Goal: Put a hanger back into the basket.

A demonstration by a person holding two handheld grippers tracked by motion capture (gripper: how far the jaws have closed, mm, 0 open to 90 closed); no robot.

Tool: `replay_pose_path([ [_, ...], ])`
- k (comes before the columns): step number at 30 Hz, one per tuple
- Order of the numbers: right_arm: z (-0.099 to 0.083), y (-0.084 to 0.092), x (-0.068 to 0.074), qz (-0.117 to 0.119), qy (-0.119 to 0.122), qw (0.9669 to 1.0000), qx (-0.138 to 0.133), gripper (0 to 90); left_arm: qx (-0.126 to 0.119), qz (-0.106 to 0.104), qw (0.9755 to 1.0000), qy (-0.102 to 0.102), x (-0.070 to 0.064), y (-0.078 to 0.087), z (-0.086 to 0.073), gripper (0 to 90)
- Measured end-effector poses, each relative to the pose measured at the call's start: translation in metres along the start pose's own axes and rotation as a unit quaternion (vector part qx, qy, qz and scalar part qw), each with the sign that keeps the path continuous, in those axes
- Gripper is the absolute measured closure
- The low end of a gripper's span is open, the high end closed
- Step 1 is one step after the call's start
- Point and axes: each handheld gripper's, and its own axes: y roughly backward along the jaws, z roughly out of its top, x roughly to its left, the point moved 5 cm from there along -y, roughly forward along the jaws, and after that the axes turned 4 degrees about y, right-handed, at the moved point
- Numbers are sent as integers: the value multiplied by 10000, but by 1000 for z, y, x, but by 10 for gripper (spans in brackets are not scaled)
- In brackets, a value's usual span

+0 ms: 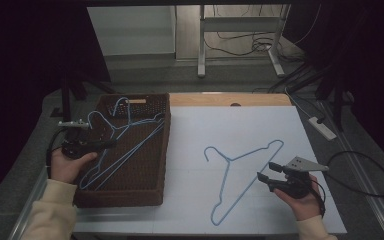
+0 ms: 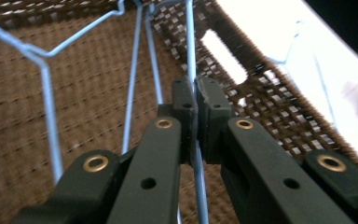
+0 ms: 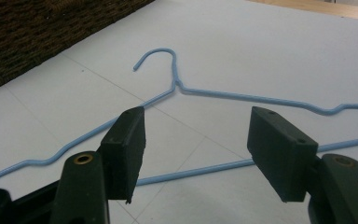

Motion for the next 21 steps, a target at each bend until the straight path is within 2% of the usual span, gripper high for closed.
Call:
replay_pose_path([
  [4,-1,-1,0,-7,-9,10000,20,380,164,170,9997,77,11,1,-1,866],
  [9,0,-1,0,-3,3,10000,19,380,348,316,9989,62,16,0,-2,866],
  [10,0,-1,0,-1,4,10000,22,380,462,429,9980,46,18,-1,-4,866],
  [12,-1,-2,0,3,-5,10000,36,380,514,467,9976,57,19,-1,-5,866],
  [14,-1,-2,0,4,-7,10000,39,380,710,551,9959,106,22,-4,-8,866],
  [15,-1,-2,0,4,-7,10000,39,380,710,551,9959,106,22,-4,-8,866],
  [17,-1,-2,0,7,-2,10000,34,380,915,777,9927,119,26,-7,-13,866],
  [21,0,-2,1,38,-20,10000,25,379,962,946,9907,173,29,-10,-16,863],
])
